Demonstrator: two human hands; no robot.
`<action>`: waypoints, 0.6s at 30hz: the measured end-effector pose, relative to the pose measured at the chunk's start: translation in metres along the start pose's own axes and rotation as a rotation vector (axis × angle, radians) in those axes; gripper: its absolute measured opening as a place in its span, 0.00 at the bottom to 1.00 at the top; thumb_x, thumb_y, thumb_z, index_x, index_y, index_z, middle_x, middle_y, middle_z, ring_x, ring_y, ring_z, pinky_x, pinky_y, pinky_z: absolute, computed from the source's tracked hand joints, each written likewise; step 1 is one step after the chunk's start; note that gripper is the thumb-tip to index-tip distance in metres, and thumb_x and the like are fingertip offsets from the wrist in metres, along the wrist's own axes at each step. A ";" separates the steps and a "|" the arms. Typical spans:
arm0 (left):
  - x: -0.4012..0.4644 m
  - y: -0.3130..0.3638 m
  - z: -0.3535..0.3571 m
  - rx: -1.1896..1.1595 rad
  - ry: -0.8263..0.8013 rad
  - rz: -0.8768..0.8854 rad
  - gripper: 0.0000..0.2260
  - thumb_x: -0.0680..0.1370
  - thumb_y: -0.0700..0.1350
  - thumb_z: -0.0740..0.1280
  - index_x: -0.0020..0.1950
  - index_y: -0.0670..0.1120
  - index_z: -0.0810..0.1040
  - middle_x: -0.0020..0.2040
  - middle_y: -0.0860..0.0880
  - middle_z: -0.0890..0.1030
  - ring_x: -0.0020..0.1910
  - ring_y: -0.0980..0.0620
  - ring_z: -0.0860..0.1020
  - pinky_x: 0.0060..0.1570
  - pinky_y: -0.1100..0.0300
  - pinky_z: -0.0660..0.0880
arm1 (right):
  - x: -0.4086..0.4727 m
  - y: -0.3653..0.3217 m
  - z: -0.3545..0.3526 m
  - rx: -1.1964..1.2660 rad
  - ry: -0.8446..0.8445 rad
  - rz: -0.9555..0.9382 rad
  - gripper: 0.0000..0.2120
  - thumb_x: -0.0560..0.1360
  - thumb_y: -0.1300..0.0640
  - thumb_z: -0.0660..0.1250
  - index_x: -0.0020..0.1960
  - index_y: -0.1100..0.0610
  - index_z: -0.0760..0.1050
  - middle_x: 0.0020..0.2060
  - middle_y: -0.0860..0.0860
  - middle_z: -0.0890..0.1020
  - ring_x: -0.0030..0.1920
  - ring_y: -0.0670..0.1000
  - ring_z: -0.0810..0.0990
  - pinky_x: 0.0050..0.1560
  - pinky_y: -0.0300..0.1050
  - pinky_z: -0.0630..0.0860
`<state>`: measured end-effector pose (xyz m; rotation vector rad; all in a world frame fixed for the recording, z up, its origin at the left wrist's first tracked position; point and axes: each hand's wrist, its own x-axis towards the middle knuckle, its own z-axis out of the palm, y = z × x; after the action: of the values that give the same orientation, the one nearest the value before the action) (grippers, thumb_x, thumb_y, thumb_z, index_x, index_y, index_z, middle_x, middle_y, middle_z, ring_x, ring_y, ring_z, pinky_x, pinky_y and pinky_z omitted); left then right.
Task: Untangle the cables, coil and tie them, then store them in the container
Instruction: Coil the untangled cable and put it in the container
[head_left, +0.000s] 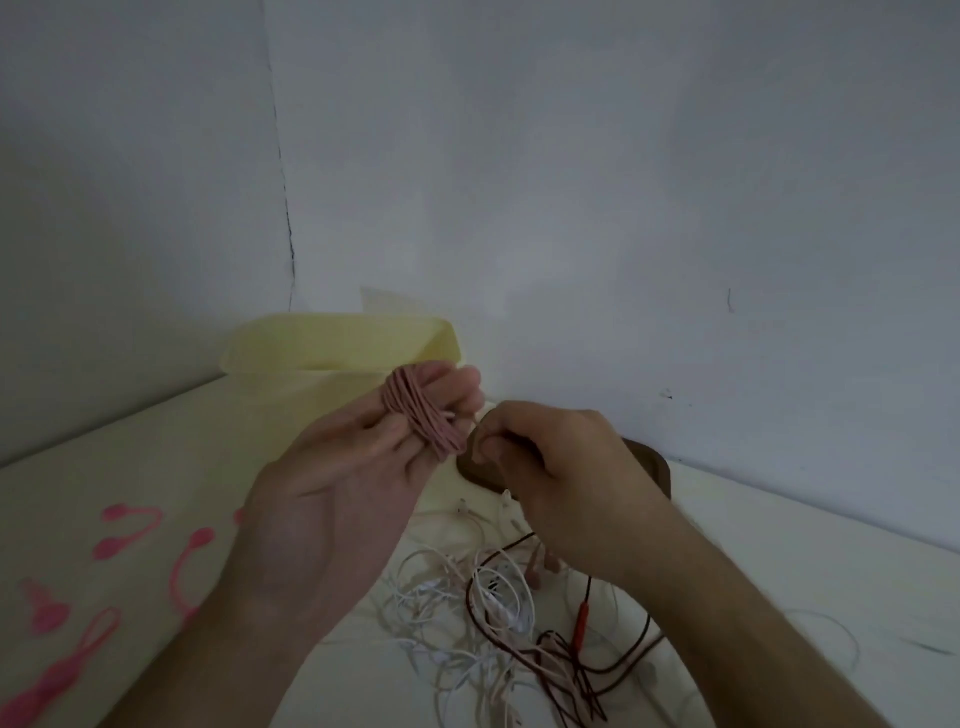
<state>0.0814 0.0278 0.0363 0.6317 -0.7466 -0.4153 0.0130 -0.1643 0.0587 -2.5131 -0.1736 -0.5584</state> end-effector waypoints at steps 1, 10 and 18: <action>0.001 0.000 0.001 0.009 0.026 0.018 0.19 0.77 0.34 0.62 0.67 0.30 0.77 0.68 0.34 0.79 0.71 0.36 0.77 0.69 0.51 0.75 | 0.000 0.000 0.003 -0.034 -0.020 -0.004 0.11 0.84 0.58 0.64 0.47 0.46 0.79 0.37 0.42 0.81 0.37 0.45 0.79 0.38 0.46 0.78; -0.002 -0.017 0.004 0.897 0.132 0.003 0.16 0.78 0.51 0.67 0.63 0.67 0.78 0.63 0.56 0.84 0.66 0.56 0.80 0.70 0.47 0.73 | -0.005 -0.023 -0.004 -0.111 -0.015 -0.088 0.05 0.81 0.54 0.69 0.48 0.49 0.83 0.36 0.46 0.83 0.38 0.47 0.81 0.38 0.46 0.78; -0.004 -0.013 0.003 1.172 0.095 0.010 0.07 0.80 0.47 0.66 0.43 0.49 0.80 0.38 0.50 0.82 0.44 0.50 0.80 0.52 0.51 0.77 | -0.004 -0.018 -0.035 -0.064 0.074 0.062 0.03 0.80 0.53 0.72 0.48 0.45 0.82 0.33 0.36 0.81 0.37 0.41 0.80 0.35 0.34 0.72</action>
<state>0.0754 0.0194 0.0278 1.7258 -0.8658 0.1165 -0.0073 -0.1683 0.0931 -2.5455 -0.0504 -0.6400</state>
